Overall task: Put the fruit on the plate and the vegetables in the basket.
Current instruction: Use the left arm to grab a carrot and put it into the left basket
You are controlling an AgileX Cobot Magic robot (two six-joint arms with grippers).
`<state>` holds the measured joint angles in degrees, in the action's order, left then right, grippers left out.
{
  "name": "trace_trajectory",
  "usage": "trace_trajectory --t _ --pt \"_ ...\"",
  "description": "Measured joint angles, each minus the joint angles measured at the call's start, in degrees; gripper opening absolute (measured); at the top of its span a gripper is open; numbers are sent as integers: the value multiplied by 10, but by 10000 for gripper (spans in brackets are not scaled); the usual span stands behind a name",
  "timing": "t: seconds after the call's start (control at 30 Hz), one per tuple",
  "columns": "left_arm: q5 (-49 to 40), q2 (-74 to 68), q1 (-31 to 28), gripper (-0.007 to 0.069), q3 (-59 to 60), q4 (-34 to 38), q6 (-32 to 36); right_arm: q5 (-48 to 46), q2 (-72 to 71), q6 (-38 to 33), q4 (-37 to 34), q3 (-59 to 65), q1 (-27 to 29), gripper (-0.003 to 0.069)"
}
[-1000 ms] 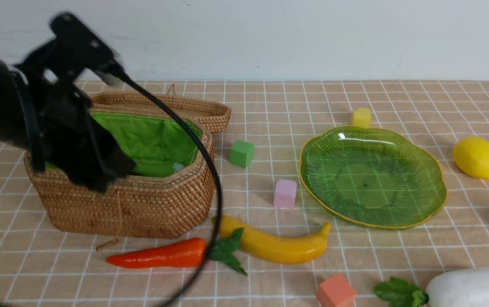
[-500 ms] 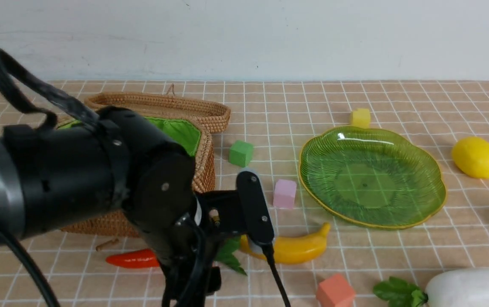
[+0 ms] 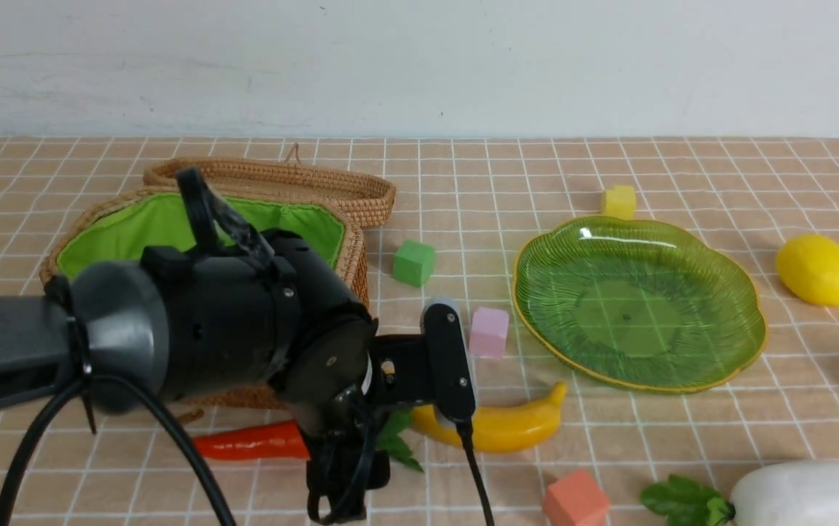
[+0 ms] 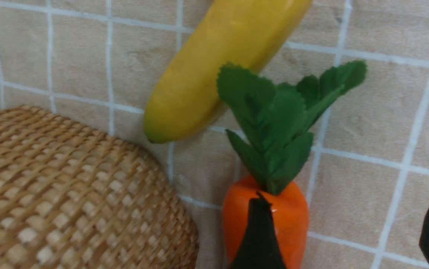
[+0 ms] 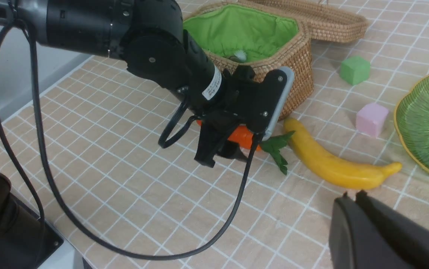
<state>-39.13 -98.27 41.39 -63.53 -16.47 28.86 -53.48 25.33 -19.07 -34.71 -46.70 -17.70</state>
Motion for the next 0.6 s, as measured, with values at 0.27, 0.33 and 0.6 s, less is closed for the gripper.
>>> trace_trajectory --t 0.27,0.33,0.6 --pt "-7 -21 -2 532 0 -56 -46 0 0 0 0 0 0 24" --pt "-11 -33 -2 532 0 -62 -47 0 0 0 0 0 0 24" --pt "-13 -65 -2 462 0 -66 -50 -7 0 0 0 0 0 25"
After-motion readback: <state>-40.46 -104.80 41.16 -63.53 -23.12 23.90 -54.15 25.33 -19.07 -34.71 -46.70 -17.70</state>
